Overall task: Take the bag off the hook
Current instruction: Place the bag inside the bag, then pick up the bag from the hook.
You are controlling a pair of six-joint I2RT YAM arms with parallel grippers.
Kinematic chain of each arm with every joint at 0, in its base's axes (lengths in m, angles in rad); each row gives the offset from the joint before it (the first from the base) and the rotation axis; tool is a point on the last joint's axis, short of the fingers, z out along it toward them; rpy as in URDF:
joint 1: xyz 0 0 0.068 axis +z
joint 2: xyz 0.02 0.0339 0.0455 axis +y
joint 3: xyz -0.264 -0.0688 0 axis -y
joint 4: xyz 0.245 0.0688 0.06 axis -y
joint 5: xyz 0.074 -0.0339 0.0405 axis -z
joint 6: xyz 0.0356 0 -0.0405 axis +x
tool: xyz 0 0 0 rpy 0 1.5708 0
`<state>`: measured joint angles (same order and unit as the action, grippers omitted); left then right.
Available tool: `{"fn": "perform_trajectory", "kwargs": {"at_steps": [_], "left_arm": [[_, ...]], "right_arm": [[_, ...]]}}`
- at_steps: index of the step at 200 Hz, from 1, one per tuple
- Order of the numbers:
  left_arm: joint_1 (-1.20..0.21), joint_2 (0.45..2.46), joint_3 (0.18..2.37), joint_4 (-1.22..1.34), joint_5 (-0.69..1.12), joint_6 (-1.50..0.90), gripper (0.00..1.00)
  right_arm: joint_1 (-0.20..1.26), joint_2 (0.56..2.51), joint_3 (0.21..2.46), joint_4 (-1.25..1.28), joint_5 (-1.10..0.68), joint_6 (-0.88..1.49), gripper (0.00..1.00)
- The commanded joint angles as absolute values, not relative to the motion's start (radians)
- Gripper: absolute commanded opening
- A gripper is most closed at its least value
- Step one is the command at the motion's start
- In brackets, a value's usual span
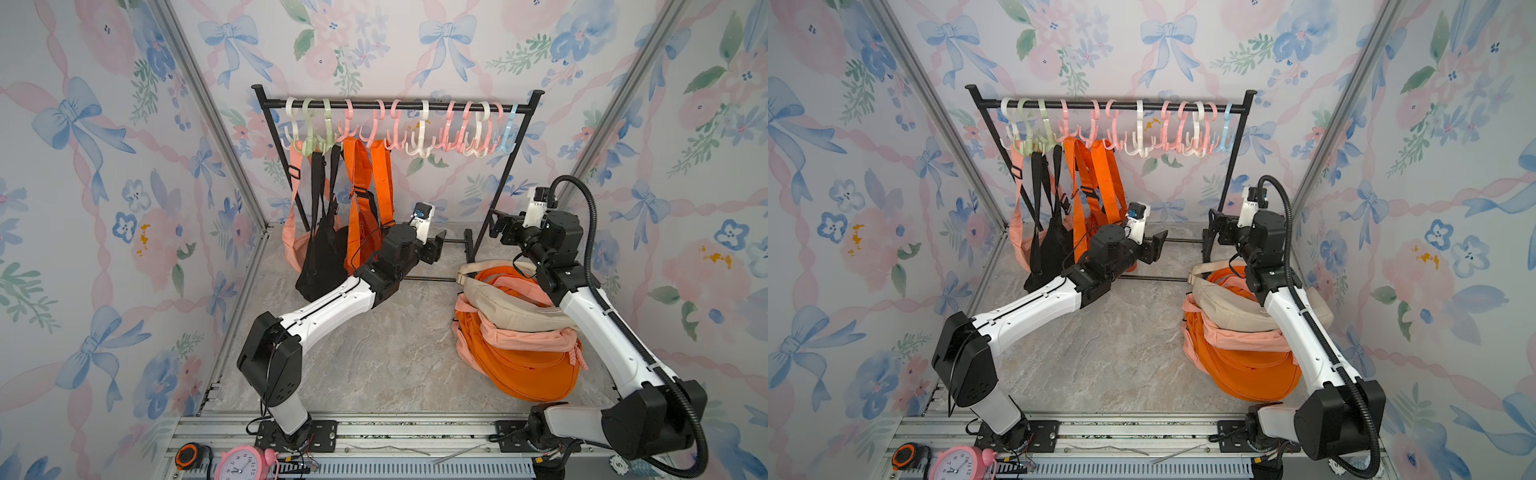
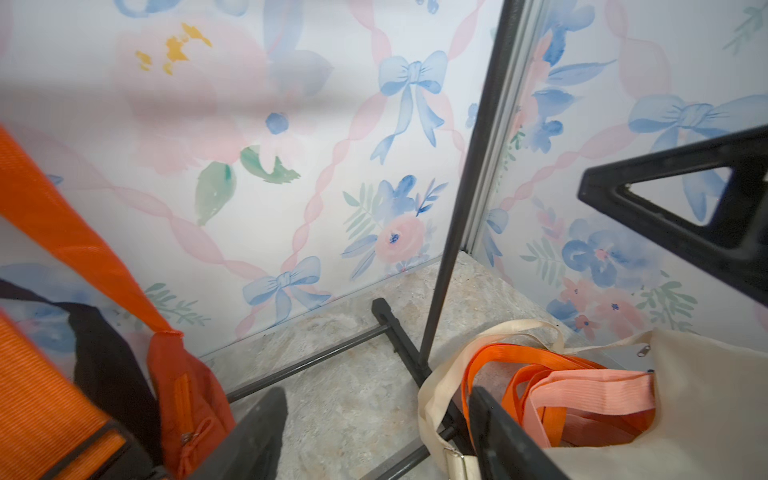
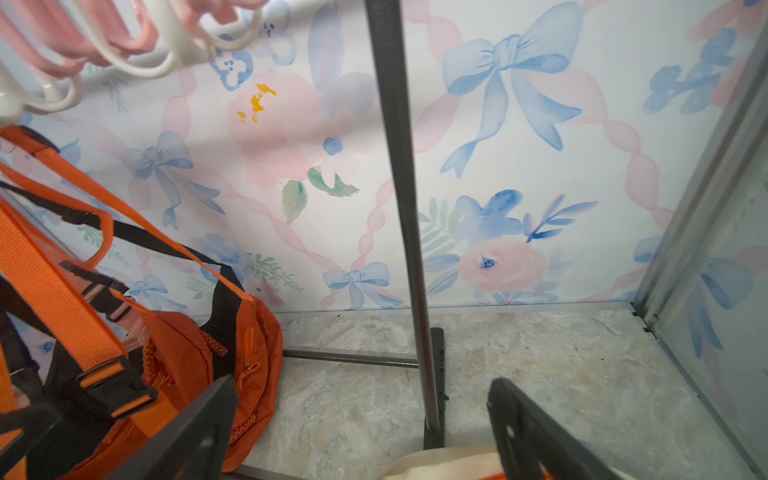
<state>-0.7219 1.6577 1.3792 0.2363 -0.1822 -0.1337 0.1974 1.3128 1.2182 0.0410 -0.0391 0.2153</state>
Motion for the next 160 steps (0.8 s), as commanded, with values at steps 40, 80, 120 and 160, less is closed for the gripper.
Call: {"fn": "perform_trajectory", "kwargs": {"at_steps": [40, 80, 120, 160], "left_arm": [[-0.590, 1.568, 1.307, 0.247, -0.238, -0.213, 0.71], [-0.521, 1.575, 1.322, 0.247, -0.218, -0.240, 0.72], [-0.480, 1.609, 1.371, 0.247, -0.202, -0.229, 0.72], [-0.448, 1.684, 1.459, 0.245, -0.159, -0.236, 0.71]], "right_arm": [[0.339, 1.353, 1.296, 0.050, -0.110, 0.147, 0.96], [0.384, 1.397, 1.305, 0.067, -0.136, 0.137, 0.96], [0.398, 1.450, 1.333, 0.087, -0.167, 0.148, 0.96], [0.406, 1.497, 1.365, 0.095, -0.187, 0.150, 0.96]]}}
